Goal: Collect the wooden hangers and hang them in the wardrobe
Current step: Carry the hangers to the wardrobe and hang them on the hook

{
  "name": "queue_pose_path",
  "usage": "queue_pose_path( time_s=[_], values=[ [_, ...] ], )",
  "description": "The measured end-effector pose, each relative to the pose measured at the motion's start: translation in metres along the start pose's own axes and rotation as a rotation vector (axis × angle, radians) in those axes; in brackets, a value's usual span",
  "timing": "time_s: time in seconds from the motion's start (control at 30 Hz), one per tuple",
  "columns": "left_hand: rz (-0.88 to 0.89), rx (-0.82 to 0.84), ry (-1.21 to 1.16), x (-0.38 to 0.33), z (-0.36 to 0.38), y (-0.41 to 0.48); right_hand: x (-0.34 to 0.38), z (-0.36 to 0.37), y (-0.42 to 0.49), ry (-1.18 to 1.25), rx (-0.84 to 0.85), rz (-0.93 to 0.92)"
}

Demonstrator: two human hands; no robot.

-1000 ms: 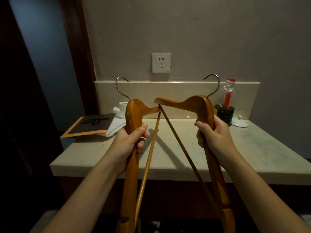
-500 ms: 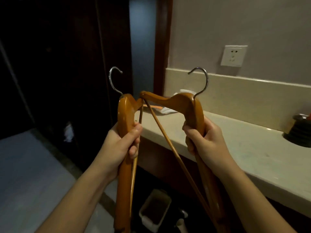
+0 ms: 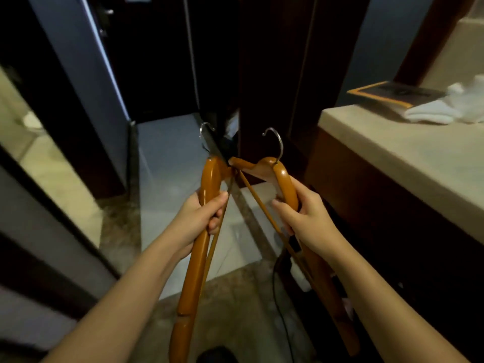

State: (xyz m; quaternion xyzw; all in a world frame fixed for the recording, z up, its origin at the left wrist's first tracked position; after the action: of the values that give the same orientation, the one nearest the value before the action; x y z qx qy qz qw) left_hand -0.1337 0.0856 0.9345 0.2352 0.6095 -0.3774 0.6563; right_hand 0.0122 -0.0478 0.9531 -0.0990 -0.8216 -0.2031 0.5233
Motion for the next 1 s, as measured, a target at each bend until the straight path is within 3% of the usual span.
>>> queue_pose_path(
  time_s=[0.3,0.5,0.83,1.0],
  values=[
    [-0.298,-0.113,0.136,0.087,-0.07,0.014,-0.087,0.097,0.033,-0.051,0.252,0.238],
    [-0.504,-0.073,0.173,0.146,-0.13,0.014,-0.148,0.15,0.041,-0.08,0.347,0.516],
    [-0.807,-0.044,0.277,0.232,-0.203,-0.008,-0.228,0.171,0.029,-0.243,0.485,0.971],
    [-0.875,0.013,0.324,0.254,-0.221,-0.008,-0.258,0.159,0.031,-0.27,0.453,1.112]
  ],
)
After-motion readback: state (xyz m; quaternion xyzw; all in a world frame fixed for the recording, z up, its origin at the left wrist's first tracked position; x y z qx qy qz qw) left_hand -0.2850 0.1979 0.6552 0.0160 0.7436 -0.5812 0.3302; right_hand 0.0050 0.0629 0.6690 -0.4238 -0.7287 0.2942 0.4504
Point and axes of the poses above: each hand's wrist, its own y-axis towards the middle knuckle, its own z-axis out of the palm, x = y × z, the point moved 2 cm from there along y, towards the middle knuckle, and after that the axes turned 4 degrees about x, right-handed, at the moved point
